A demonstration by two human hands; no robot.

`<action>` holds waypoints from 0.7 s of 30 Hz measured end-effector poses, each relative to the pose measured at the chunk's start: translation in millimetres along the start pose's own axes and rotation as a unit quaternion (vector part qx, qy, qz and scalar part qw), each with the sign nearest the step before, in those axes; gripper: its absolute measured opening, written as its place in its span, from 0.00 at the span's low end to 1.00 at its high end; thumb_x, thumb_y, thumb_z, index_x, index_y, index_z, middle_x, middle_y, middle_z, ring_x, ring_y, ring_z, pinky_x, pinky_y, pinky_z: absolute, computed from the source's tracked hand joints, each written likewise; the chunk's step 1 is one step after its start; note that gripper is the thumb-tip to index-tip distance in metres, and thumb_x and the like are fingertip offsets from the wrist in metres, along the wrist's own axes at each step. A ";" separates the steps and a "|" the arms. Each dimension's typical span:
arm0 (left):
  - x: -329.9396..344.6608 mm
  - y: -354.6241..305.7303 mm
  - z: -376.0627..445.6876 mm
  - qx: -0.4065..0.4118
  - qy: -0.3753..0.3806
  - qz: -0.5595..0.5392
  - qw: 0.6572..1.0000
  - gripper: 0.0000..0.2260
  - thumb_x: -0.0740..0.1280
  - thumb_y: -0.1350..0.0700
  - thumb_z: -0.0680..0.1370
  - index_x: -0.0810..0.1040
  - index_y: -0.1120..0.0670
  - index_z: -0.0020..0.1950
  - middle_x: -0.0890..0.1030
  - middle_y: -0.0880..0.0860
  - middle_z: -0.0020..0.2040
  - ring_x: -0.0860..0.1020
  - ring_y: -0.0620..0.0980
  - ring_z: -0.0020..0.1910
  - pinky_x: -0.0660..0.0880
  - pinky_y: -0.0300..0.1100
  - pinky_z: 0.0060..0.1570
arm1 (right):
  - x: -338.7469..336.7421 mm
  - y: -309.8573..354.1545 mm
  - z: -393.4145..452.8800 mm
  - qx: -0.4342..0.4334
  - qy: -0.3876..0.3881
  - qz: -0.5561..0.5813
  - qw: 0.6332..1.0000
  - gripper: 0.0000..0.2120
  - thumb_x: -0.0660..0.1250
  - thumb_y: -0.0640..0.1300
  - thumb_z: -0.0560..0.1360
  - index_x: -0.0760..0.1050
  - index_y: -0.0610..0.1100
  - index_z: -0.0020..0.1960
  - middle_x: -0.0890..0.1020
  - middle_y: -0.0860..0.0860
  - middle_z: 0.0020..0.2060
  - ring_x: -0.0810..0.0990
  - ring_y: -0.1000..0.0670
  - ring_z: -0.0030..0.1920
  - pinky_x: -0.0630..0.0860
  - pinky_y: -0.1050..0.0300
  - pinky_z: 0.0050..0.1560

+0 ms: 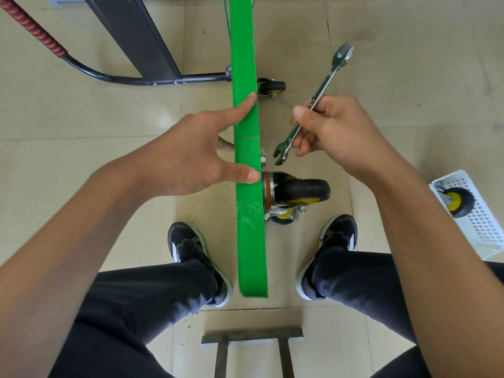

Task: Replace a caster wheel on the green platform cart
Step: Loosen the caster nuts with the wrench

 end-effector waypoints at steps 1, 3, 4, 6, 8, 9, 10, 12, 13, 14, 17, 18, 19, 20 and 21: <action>-0.7 -0.4 0.2 0.002 0.001 0.001 1.000 0.51 0.74 0.40 0.61 0.52 0.36 0.80 0.66 0.37 0.76 0.78 0.44 0.61 0.75 0.47 0.64 | 1.8 -2.8 2.9 0.006 0.006 -0.002 1.000 0.10 0.62 0.46 0.83 0.78 0.42 0.49 0.84 0.48 0.32 0.83 0.49 0.34 0.81 0.39 0.54; -1.4 -0.8 1.1 0.004 0.003 0.000 1.000 0.52 0.74 0.38 0.60 0.52 0.37 0.80 0.66 0.37 0.76 0.78 0.45 0.62 0.76 0.47 0.64 | 5.8 -7.9 8.2 0.017 0.019 -0.003 1.000 0.10 0.62 0.46 0.83 0.78 0.41 0.50 0.84 0.48 0.33 0.83 0.49 0.34 0.82 0.40 0.54; -1.9 -0.7 1.3 0.003 0.003 -0.004 1.000 0.51 0.74 0.39 0.60 0.53 0.36 0.80 0.66 0.37 0.76 0.77 0.46 0.62 0.76 0.48 0.63 | 8.3 -9.7 10.9 0.021 0.027 -0.001 0.999 0.10 0.63 0.46 0.83 0.78 0.40 0.51 0.84 0.47 0.34 0.83 0.49 0.34 0.83 0.41 0.53; -2.9 -1.1 1.8 0.003 0.001 -0.015 1.000 0.50 0.74 0.41 0.62 0.53 0.36 0.79 0.66 0.36 0.76 0.77 0.46 0.63 0.77 0.47 0.62 | 13.4 -12.0 15.9 0.028 0.042 0.005 0.999 0.10 0.63 0.46 0.83 0.78 0.39 0.52 0.83 0.46 0.34 0.82 0.50 0.34 0.83 0.43 0.51; -3.2 -2.8 3.2 0.002 -0.002 -0.014 1.000 0.49 0.74 0.43 0.63 0.53 0.35 0.79 0.65 0.35 0.76 0.77 0.44 0.62 0.78 0.44 0.60 | 17.5 -14.1 21.0 0.032 0.056 0.005 0.998 0.10 0.63 0.45 0.83 0.78 0.39 0.52 0.83 0.45 0.34 0.82 0.50 0.33 0.84 0.46 0.49; -3.1 -3.4 3.8 0.000 -0.003 -0.012 1.000 0.49 0.74 0.43 0.63 0.53 0.35 0.79 0.65 0.35 0.76 0.78 0.43 0.60 0.79 0.42 0.59 | 19.4 -15.0 23.5 0.035 0.063 0.006 0.997 0.10 0.64 0.45 0.83 0.78 0.39 0.52 0.83 0.45 0.34 0.82 0.50 0.33 0.84 0.47 0.48; -3.1 -4.0 4.2 -0.002 -0.004 -0.010 1.000 0.49 0.74 0.43 0.63 0.53 0.35 0.79 0.65 0.35 0.76 0.78 0.42 0.59 0.79 0.41 0.58 | 21.2 -15.8 25.8 0.038 0.069 0.009 0.997 0.09 0.64 0.45 0.83 0.78 0.39 0.51 0.83 0.45 0.34 0.82 0.50 0.32 0.84 0.48 0.47; -2.8 -4.0 4.6 -0.009 -0.005 -0.005 1.000 0.49 0.74 0.43 0.62 0.52 0.34 0.78 0.65 0.34 0.76 0.79 0.41 0.58 0.79 0.41 0.57 | 24.9 -18.1 30.4 0.047 0.082 0.019 0.995 0.09 0.65 0.44 0.82 0.77 0.38 0.50 0.83 0.45 0.33 0.81 0.50 0.31 0.85 0.49 0.45; -2.8 -3.6 4.4 -0.012 -0.006 -0.002 1.000 0.49 0.74 0.43 0.62 0.52 0.33 0.78 0.65 0.34 0.76 0.79 0.42 0.58 0.79 0.41 0.57 | 27.1 -19.3 32.1 0.051 0.089 0.020 0.995 0.09 0.65 0.44 0.82 0.77 0.38 0.50 0.83 0.45 0.33 0.81 0.50 0.31 0.85 0.49 0.45; -2.8 -3.3 4.1 -0.013 -0.007 -0.001 1.000 0.49 0.74 0.42 0.62 0.52 0.33 0.78 0.65 0.34 0.75 0.79 0.42 0.58 0.79 0.42 0.57 | 29.0 -20.4 33.8 0.056 0.095 0.020 0.994 0.09 0.65 0.44 0.82 0.77 0.38 0.50 0.83 0.45 0.33 0.81 0.50 0.31 0.84 0.50 0.44; -3.1 -3.1 3.7 -0.013 -0.009 0.001 1.000 0.49 0.74 0.42 0.62 0.52 0.33 0.78 0.64 0.34 0.76 0.78 0.43 0.59 0.79 0.44 0.58 | 34.7 -24.2 36.9 0.074 0.119 0.026 0.990 0.10 0.65 0.43 0.82 0.76 0.35 0.54 0.84 0.43 0.34 0.82 0.48 0.32 0.84 0.51 0.43; -3.1 -3.4 3.5 -0.012 -0.010 0.002 1.000 0.49 0.74 0.42 0.62 0.52 0.33 0.78 0.64 0.34 0.76 0.78 0.43 0.60 0.79 0.44 0.58 | 36.0 -25.5 37.6 0.080 0.126 0.034 0.988 0.11 0.65 0.43 0.82 0.76 0.34 0.55 0.84 0.42 0.35 0.82 0.48 0.32 0.85 0.50 0.44; -3.2 -3.4 3.4 -0.013 -0.011 0.004 1.000 0.49 0.74 0.42 0.62 0.52 0.33 0.78 0.64 0.34 0.76 0.78 0.43 0.60 0.79 0.43 0.58 | 37.0 -26.5 38.2 0.085 0.130 0.041 0.987 0.12 0.65 0.43 0.82 0.76 0.33 0.56 0.84 0.42 0.35 0.82 0.48 0.32 0.85 0.49 0.44; -3.4 -3.7 3.2 -0.014 -0.013 0.006 1.000 0.49 0.74 0.42 0.62 0.52 0.33 0.78 0.63 0.34 0.76 0.78 0.43 0.60 0.79 0.42 0.58 | 37.8 -27.3 39.1 0.088 0.133 0.046 0.986 0.13 0.65 0.43 0.82 0.75 0.32 0.56 0.84 0.41 0.35 0.82 0.48 0.32 0.85 0.49 0.45; -3.3 -3.7 3.2 -0.017 -0.014 0.008 1.000 0.49 0.74 0.42 0.62 0.52 0.33 0.78 0.63 0.34 0.76 0.77 0.42 0.60 0.78 0.41 0.58 | 39.0 -28.2 39.5 0.091 0.136 0.050 0.985 0.13 0.65 0.43 0.82 0.75 0.32 0.57 0.84 0.41 0.35 0.82 0.47 0.32 0.85 0.48 0.45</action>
Point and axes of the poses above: each hand's wrist, its own z-axis towards the middle knuckle, its own x-axis out of the palm, y = z × x, the point moved 8 cm from there along z, towards the middle knuckle
